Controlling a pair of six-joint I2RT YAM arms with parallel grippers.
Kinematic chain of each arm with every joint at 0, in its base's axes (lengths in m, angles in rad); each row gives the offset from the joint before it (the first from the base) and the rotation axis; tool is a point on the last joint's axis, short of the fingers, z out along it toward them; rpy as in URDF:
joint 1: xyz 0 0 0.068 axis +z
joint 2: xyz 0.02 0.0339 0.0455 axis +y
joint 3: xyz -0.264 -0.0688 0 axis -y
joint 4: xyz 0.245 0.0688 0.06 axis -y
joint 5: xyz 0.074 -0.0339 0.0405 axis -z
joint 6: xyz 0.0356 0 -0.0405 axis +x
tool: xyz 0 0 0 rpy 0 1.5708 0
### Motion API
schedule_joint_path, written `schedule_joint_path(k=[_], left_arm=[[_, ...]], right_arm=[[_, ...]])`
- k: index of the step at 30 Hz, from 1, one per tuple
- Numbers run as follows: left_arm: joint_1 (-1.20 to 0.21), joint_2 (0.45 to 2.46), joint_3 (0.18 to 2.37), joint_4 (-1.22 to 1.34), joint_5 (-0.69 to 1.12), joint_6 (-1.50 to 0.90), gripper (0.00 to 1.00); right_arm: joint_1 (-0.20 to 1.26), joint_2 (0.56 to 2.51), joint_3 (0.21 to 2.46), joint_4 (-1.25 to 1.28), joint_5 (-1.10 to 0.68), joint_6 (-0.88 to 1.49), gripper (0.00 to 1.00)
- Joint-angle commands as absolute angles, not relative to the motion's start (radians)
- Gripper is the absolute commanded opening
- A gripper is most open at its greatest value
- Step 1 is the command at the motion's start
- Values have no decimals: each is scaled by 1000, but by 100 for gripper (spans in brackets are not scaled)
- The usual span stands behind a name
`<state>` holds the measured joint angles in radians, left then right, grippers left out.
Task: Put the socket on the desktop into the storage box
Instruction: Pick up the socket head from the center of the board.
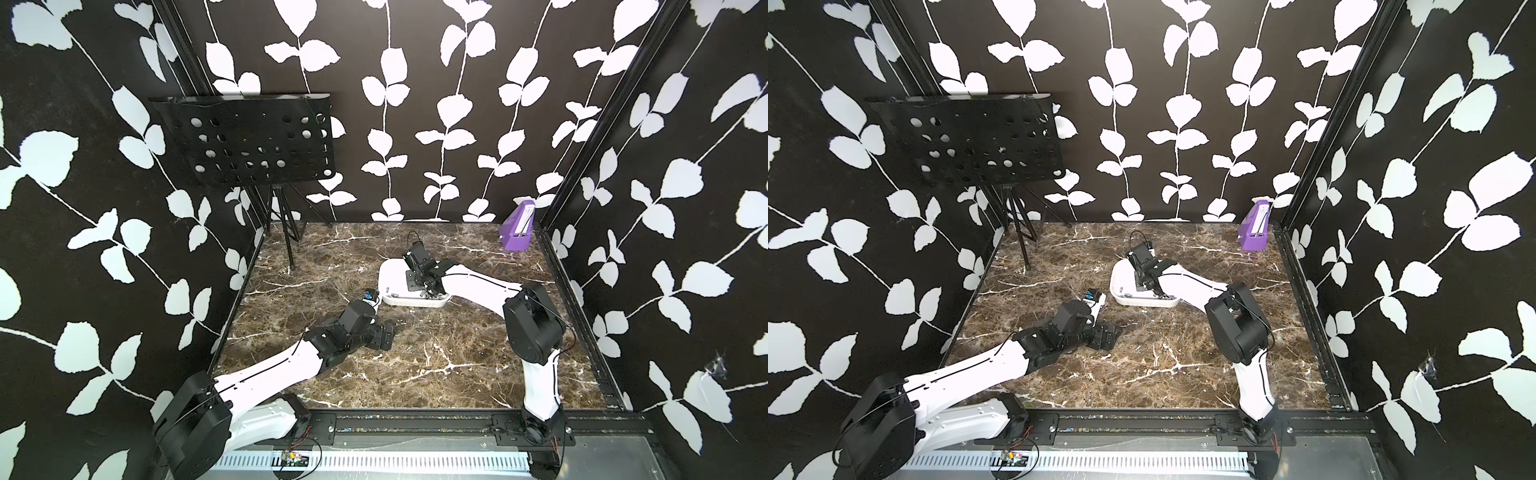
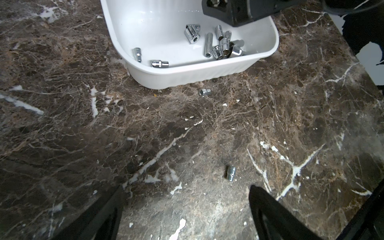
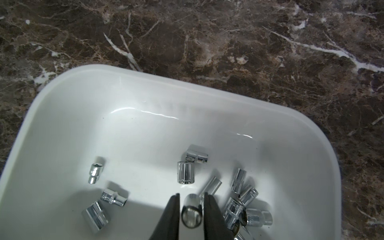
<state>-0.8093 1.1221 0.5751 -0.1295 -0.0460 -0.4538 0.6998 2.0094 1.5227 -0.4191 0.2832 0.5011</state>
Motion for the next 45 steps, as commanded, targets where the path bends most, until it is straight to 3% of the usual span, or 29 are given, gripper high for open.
schedule_joint_path(k=[1,9,16,21,29,45], left_arm=[[-813,1104,558,-131,-54,-462,94],[-814,1106,561,-135,-61,-458,94],[-813,1076,554,-140,-67,-462,94],[-814,1055,546,-140,-88,-459,94],[-813,1068,551,-147,-97,-455,94],[-814,1047,546,-152,-110,-460,94]], right_arm=[[692,1955,1534,-425,277,505,32],[716,1674,1325,-428,250,504,38],[918,1316,943,-400,334,560,43],[1046,1176,741,-322,353,652,48],[1178,1301,680,-183,434,662,48],[1188,1625,795,-57,426,611,48]])
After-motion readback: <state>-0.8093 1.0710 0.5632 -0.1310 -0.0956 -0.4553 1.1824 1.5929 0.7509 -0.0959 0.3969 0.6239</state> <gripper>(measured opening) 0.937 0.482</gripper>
